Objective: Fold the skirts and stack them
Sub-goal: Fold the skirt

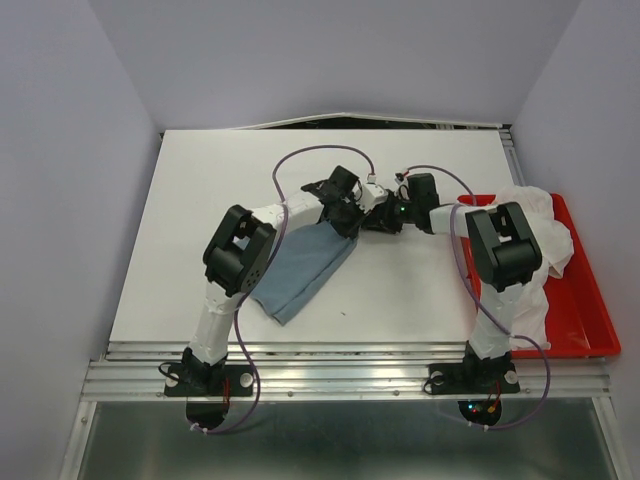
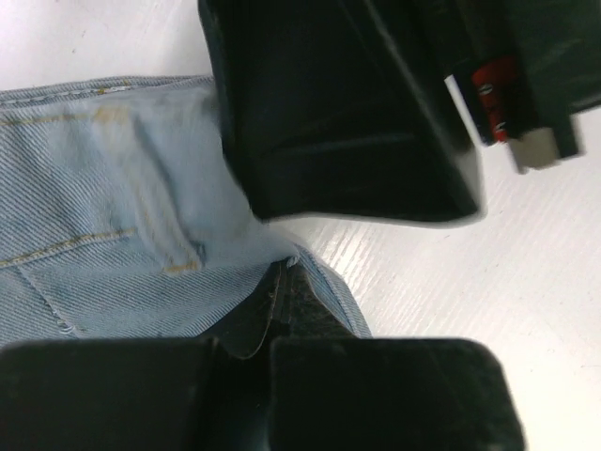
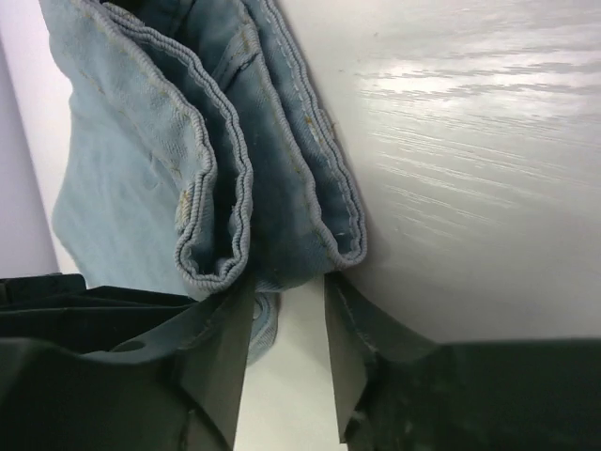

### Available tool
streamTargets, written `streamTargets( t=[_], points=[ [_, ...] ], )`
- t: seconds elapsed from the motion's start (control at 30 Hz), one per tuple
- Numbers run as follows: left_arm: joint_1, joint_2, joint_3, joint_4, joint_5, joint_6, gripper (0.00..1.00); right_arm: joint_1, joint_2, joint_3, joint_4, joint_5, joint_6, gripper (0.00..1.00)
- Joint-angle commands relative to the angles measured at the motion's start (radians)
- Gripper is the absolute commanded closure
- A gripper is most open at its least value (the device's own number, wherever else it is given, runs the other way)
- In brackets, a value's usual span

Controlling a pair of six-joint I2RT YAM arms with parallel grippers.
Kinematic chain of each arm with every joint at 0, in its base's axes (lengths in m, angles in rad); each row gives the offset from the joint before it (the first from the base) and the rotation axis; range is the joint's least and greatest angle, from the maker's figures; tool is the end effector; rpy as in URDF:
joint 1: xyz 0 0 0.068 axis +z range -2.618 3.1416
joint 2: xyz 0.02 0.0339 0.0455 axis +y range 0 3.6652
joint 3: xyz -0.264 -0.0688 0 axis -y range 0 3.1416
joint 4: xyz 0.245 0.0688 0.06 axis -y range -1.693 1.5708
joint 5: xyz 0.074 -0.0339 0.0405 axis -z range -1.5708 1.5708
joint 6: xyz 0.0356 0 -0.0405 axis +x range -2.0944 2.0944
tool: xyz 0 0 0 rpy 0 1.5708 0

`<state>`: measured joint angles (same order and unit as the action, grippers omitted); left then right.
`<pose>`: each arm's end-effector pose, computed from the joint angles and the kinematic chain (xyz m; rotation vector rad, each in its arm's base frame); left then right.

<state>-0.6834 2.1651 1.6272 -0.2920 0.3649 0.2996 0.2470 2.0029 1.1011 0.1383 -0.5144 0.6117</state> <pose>0.3652 -0.3138 0.1791 1.2911 2.0455 -0.6157 0.3888 0.1161 0.1257 0.1718 2.4332 1.0107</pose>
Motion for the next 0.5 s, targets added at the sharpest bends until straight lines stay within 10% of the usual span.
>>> streamTargets(
  t=[0.0, 0.47],
  points=[
    [0.001, 0.016, -0.021, 0.010, 0.074, -0.020, 1.00, -0.011, -0.012, -0.027, -0.180, 0.074, -0.116, 0.55],
    [0.012, -0.001, -0.056, 0.030, 0.111, -0.016, 1.00, -0.081, -0.029, -0.036, -0.151, -0.035, 0.002, 0.36]
  ],
)
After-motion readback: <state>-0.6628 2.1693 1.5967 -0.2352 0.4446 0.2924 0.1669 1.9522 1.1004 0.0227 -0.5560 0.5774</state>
